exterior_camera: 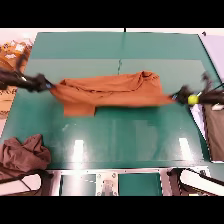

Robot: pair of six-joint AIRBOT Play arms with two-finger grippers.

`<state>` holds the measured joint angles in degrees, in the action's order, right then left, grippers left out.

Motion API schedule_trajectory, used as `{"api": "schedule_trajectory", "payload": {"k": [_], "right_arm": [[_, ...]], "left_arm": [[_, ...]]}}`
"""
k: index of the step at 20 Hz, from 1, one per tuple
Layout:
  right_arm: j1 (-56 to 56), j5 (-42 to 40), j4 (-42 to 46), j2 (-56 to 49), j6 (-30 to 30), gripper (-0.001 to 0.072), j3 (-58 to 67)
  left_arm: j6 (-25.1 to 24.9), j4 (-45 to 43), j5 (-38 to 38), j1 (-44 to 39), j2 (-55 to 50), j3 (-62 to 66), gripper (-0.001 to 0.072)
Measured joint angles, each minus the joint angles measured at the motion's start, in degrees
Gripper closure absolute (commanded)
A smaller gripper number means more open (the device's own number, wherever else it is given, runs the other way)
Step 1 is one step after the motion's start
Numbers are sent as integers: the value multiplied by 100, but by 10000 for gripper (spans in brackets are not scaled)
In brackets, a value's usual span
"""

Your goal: Fold the shirts.

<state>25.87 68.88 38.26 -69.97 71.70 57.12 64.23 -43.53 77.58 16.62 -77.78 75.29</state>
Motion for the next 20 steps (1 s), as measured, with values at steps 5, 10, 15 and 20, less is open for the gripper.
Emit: {"api": "schedule_trajectory", "payload": {"k": [5, 10, 15, 20], "right_arm": [[151, 391, -17, 1386, 422, 697, 2413], [531, 144, 15, 2374, 625, 696, 4227], [791, -195, 323, 2767, 1038, 696, 4660], [798, -275, 236, 2516, 1075, 697, 3620]], "left_arm": [[201, 37, -229, 4, 1950, 1628, 680], [382, 31, -850, 4, 3316, 3042, 679], [815, -175, -800, 4, 3617, 3521, 679], [1244, -326, -197, 4, 2940, 3368, 679]]}}
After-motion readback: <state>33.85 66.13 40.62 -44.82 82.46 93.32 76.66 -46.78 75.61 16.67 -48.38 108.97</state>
